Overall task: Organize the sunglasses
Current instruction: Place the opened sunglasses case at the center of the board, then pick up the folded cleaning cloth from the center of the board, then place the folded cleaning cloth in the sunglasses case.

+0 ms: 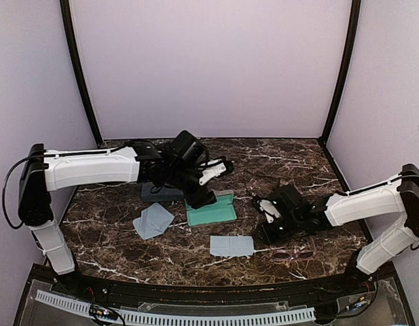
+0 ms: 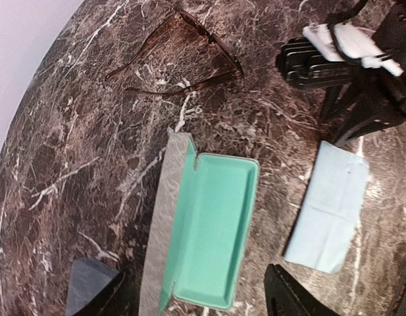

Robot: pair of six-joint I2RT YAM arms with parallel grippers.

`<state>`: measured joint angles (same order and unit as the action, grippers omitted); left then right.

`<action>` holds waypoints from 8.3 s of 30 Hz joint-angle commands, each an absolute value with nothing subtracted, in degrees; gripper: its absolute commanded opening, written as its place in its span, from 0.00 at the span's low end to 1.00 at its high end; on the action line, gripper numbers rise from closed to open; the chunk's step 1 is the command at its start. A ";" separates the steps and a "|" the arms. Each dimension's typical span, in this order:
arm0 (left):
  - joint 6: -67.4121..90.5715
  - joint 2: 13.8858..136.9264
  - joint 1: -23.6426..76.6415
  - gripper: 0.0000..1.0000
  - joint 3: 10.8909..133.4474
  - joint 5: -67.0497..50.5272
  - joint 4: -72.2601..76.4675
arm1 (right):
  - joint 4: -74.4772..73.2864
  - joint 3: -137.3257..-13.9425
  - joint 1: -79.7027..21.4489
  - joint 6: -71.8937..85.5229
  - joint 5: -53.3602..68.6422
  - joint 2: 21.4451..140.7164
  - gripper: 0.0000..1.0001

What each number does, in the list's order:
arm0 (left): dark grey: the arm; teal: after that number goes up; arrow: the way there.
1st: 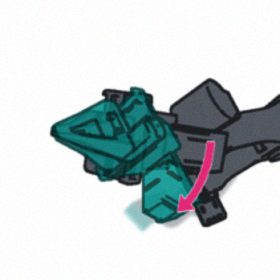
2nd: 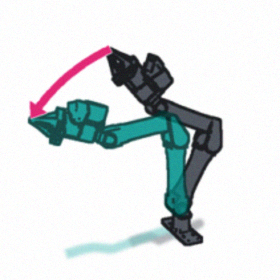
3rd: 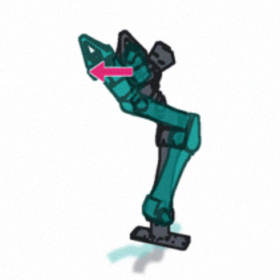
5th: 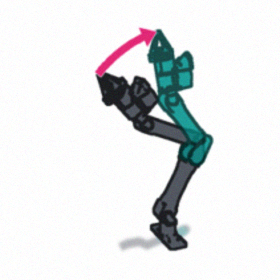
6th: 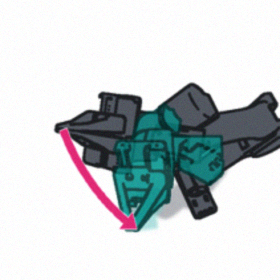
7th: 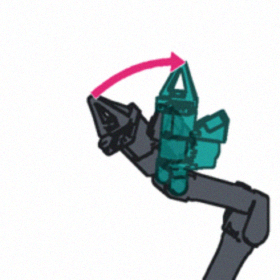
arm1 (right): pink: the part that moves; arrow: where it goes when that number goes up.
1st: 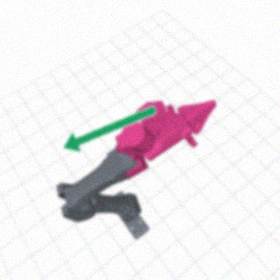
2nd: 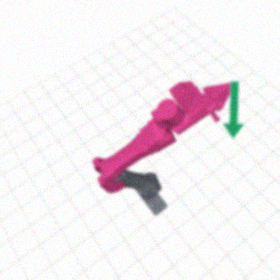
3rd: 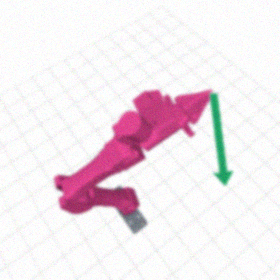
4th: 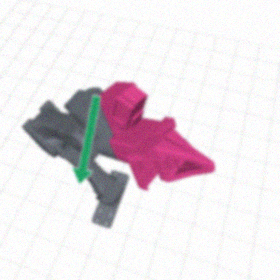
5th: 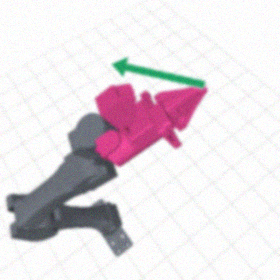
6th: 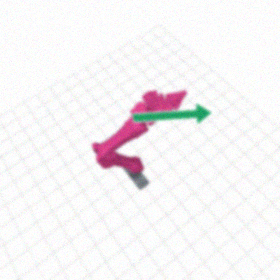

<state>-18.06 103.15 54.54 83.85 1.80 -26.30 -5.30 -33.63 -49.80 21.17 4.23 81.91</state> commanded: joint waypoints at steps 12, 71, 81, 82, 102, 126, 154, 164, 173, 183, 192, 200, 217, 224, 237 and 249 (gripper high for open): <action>1.45 94.63 54.67 0.53 59.95 -14.16 -7.36 | -4.52 -37.91 -49.33 17.71 6.92 87.80 0.25; -0.70 108.72 54.67 0.10 61.80 -19.46 -5.45 | -3.58 -36.49 -49.24 18.51 7.22 86.14 0.12; -0.38 108.54 54.67 0.00 61.87 -18.45 -5.01 | -4.49 -37.55 -49.22 18.05 6.82 86.15 0.09; -0.17 108.28 54.66 0.00 61.88 -17.97 -5.01 | -4.60 -37.76 -49.24 17.83 6.66 86.04 0.08; 5.33 99.47 54.76 0.00 60.06 -11.90 -5.38 | -4.88 -42.14 -49.31 13.81 6.50 84.37 0.00; 7.05 95.59 53.45 0.00 61.15 7.21 -12.86 | -7.65 -60.29 -48.32 7.14 3.82 98.17 0.00; 6.39 99.75 52.73 0.00 63.74 10.64 -13.16 | -7.92 -62.96 -47.55 6.70 1.49 101.40 0.00; 6.32 100.92 52.73 0.00 63.72 11.16 -12.41 | -7.64 -63.77 -47.60 6.50 0.89 102.74 0.00; 6.33 101.15 52.80 0.00 63.90 11.86 -12.23 | -7.19 -64.31 -47.55 6.55 0.35 103.38 0.00; 6.42 101.47 52.73 0.00 63.90 12.35 -12.05 | -7.03 -65.17 -47.57 6.42 0.01 104.06 0.00; 6.50 101.60 52.73 0.00 63.98 12.54 -12.14 | -6.97 -65.56 -47.55 6.49 -0.34 104.50 0.00; 6.86 101.17 52.76 0.00 63.90 12.77 -12.17 | -5.97 -64.85 -47.58 6.59 -0.21 104.20 0.00; 6.78 101.77 52.80 0.00 63.73 12.84 -11.46 | -4.57 -63.31 -47.61 7.03 0.00 104.04 0.00; 6.27 102.27 52.76 0.00 63.72 12.75 -10.87 | -4.57 -62.18 -47.56 7.58 0.28 103.64 0.00; 5.89 102.57 52.82 0.00 63.83 13.36 -9.26 | -4.17 -61.27 -47.67 8.00 0.35 103.02 0.00; 5.36 102.66 52.82 0.00 63.90 14.14 -8.71 | -4.31 -61.15 -47.66 8.18 0.22 102.57 0.00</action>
